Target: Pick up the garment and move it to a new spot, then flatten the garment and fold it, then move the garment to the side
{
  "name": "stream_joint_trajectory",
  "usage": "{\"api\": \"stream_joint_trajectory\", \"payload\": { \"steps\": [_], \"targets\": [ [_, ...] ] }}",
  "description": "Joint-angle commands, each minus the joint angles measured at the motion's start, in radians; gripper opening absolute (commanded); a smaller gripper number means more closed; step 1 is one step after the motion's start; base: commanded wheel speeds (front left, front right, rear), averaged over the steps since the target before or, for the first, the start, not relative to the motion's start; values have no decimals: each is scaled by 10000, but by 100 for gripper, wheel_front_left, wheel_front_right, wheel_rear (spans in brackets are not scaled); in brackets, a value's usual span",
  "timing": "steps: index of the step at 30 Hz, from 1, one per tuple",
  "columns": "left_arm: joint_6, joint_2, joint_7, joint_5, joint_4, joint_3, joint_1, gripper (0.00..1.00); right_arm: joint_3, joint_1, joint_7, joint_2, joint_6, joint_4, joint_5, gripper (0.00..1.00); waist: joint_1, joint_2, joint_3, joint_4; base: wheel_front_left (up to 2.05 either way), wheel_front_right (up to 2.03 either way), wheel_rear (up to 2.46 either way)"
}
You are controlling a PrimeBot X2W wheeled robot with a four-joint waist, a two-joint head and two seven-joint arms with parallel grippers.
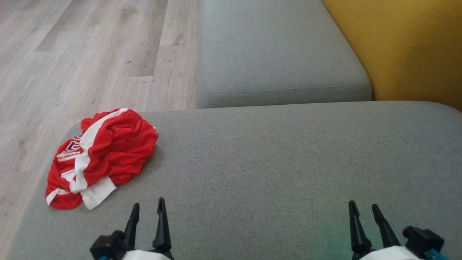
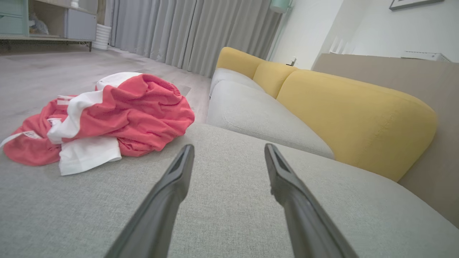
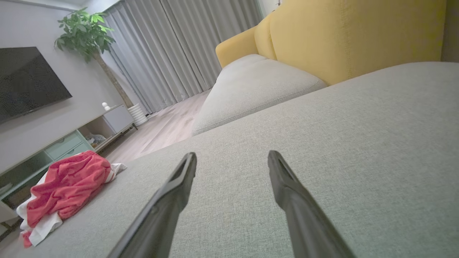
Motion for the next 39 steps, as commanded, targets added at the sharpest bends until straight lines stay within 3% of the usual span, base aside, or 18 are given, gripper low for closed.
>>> {"api": "stream_joint_trajectory", "payload": {
  "steps": [1, 25, 39],
  "targets": [
    [54, 47, -158, 327, -305, 150, -409, 100, 273, -362, -164, -71, 64, -393, -305, 100, 0, -1, -20, 9, 0, 0, 0],
    [602, 60, -832, 3003, -51, -259, -271, 100, 698, -57, -834, -83, 79, -446, -2996, 100, 0, -1, -439, 130, 0, 0, 0],
    [661, 60, -832, 3031, 429, -173, -346, 100, 524, -63, -834, -83, 79, -352, -2945, 100, 0, -1, -382, 145, 0, 0, 0]
  ]
}}
